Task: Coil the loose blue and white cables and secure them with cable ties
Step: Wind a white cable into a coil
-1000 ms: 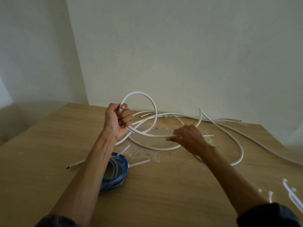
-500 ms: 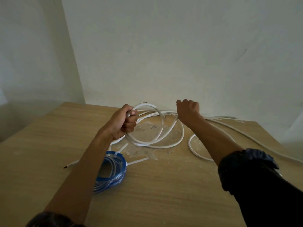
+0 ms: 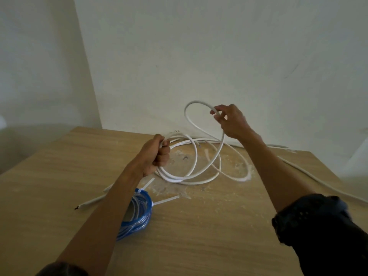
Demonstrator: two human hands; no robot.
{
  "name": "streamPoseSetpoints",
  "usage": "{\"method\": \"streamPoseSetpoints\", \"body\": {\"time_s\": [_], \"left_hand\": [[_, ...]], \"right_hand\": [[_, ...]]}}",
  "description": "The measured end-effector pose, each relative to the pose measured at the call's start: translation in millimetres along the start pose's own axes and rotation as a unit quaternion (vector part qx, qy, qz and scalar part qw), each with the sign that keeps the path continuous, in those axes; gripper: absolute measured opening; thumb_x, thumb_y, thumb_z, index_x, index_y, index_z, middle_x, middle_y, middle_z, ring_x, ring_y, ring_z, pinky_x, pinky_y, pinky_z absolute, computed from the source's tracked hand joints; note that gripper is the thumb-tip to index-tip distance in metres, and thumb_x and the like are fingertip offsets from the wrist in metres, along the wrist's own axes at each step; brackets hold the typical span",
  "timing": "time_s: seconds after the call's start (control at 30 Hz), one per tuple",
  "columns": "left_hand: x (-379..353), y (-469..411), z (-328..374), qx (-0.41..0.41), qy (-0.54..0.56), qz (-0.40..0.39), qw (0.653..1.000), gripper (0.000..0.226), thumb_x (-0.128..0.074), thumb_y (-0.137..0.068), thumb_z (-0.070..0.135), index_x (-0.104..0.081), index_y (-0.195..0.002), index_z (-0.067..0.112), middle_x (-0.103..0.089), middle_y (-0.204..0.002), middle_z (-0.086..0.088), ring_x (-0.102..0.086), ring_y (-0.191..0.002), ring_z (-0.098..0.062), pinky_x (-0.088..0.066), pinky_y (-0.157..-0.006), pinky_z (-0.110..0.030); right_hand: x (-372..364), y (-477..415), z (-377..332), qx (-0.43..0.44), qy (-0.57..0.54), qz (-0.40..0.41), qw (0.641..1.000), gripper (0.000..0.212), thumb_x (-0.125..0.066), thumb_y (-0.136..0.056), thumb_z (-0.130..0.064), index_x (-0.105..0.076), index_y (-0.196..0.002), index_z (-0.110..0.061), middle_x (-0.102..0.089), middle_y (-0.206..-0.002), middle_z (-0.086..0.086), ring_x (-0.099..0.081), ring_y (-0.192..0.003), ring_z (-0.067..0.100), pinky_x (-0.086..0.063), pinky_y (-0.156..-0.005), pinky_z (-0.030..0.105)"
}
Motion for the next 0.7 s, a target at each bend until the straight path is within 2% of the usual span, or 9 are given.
{"method": "streamPoseSetpoints", "body": {"time_s": [0.07, 0.2, 0.27, 0.33, 0.4, 0.47, 0.53, 0.6, 0.7], "left_hand": [[0, -4, 4, -0.017, 0.008, 0.029, 0.999, 0.030, -0.025, -0.096, 0.016, -0.034, -0.068, 0.022, -0.018, -0.049, 0.009, -0.012, -0.038, -0.007, -0.011, -0.035, -0.018], [-2, -7, 10, -0.046, 0.014, 0.081, 0.996, 0.030, -0.025, -0.096, 0.014, -0.034, -0.068, 0.021, -0.017, -0.051, 0.008, -0.012, -0.040, -0.008, -0.012, -0.037, -0.021], [2, -7, 12, -0.058, 0.028, 0.112, 0.992, 0.029, -0.026, -0.095, 0.014, -0.034, -0.068, 0.021, -0.018, -0.050, 0.008, -0.013, -0.039, -0.008, -0.012, -0.037, -0.020], [11, -8, 11, -0.060, 0.056, 0.143, 0.986, 0.028, -0.027, -0.095, 0.016, -0.035, -0.069, 0.022, -0.019, -0.050, 0.009, -0.013, -0.039, -0.008, -0.011, -0.038, -0.019], [22, -7, 9, -0.057, 0.087, 0.169, 0.980, 0.027, -0.028, -0.096, 0.017, -0.036, -0.070, 0.022, -0.020, -0.050, 0.008, -0.014, -0.039, -0.008, -0.011, -0.037, -0.019], [30, -6, 9, -0.062, 0.087, 0.186, 0.977, 0.028, -0.027, -0.096, 0.018, -0.035, -0.070, 0.022, -0.020, -0.050, 0.008, -0.014, -0.038, -0.008, -0.012, -0.037, -0.019], [33, -6, 7, -0.065, 0.078, 0.182, 0.978, 0.029, -0.027, -0.097, 0.018, -0.035, -0.070, 0.022, -0.019, -0.049, 0.008, -0.014, -0.038, -0.008, -0.012, -0.038, -0.019], [31, -8, 3, -0.070, 0.061, 0.157, 0.983, 0.029, -0.026, -0.097, 0.017, -0.035, -0.070, 0.021, -0.018, -0.050, 0.008, -0.013, -0.039, -0.008, -0.011, -0.039, -0.020], [23, -6, 2, -0.093, 0.014, 0.115, 0.989, 0.030, -0.026, -0.096, 0.014, -0.035, -0.068, 0.020, -0.019, -0.048, 0.008, -0.012, -0.039, -0.008, -0.010, -0.039, -0.022]], "right_hand": [[19, 3, 3, -0.012, 0.124, 0.041, 0.991, 0.016, -0.061, -0.101, -0.029, -0.068, -0.115, -0.028, -0.068, -0.107, 0.007, -0.065, -0.093, 0.031, -0.041, -0.072, 0.033], [40, 9, 2, -0.037, 0.176, 0.091, 0.979, 0.018, -0.056, -0.103, -0.037, -0.064, -0.116, -0.028, -0.072, -0.102, 0.009, -0.066, -0.093, 0.039, -0.039, -0.069, 0.037], [45, 7, 9, -0.053, 0.102, 0.090, 0.989, 0.016, -0.057, -0.102, -0.038, -0.065, -0.111, -0.028, -0.074, -0.090, 0.006, -0.068, -0.087, 0.034, -0.046, -0.070, 0.038], [46, 9, 23, -0.088, -0.059, 0.099, 0.989, 0.016, -0.061, -0.099, -0.034, -0.067, -0.107, -0.022, -0.074, -0.070, 0.001, -0.070, -0.070, 0.023, -0.055, -0.070, 0.039], [45, 17, 37, -0.121, -0.226, 0.099, 0.962, 0.020, -0.058, -0.102, -0.027, -0.066, -0.110, -0.011, -0.072, -0.062, 0.003, -0.066, -0.055, 0.017, -0.053, -0.057, 0.031], [40, 27, 40, -0.137, -0.354, 0.057, 0.923, 0.031, -0.042, -0.109, -0.031, -0.063, -0.109, -0.008, -0.076, -0.073, 0.012, -0.072, -0.061, 0.021, -0.046, -0.054, 0.025], [35, 37, 41, -0.169, -0.404, 0.011, 0.899, 0.053, -0.025, -0.109, -0.048, -0.060, -0.104, -0.010, -0.076, -0.084, 0.020, -0.075, -0.073, 0.029, -0.047, -0.056, 0.026], [26, 40, 45, -0.202, -0.403, -0.016, 0.892, 0.070, -0.016, -0.103, -0.064, -0.059, -0.100, -0.008, -0.076, -0.085, 0.023, -0.076, -0.076, 0.032, -0.048, -0.058, 0.026], [12, 42, 52, -0.260, -0.401, -0.065, 0.876, 0.072, -0.023, -0.100, -0.070, -0.061, -0.089, -0.009, -0.075, -0.085, 0.023, -0.075, -0.074, 0.031, -0.048, -0.061, 0.029]]}}
Point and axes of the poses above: each hand's wrist, its own y-axis away from the middle knuckle, its own x-axis out of the back of the hand, z = x × y, the point moved 4 cm from there along -y, towards the middle knuckle
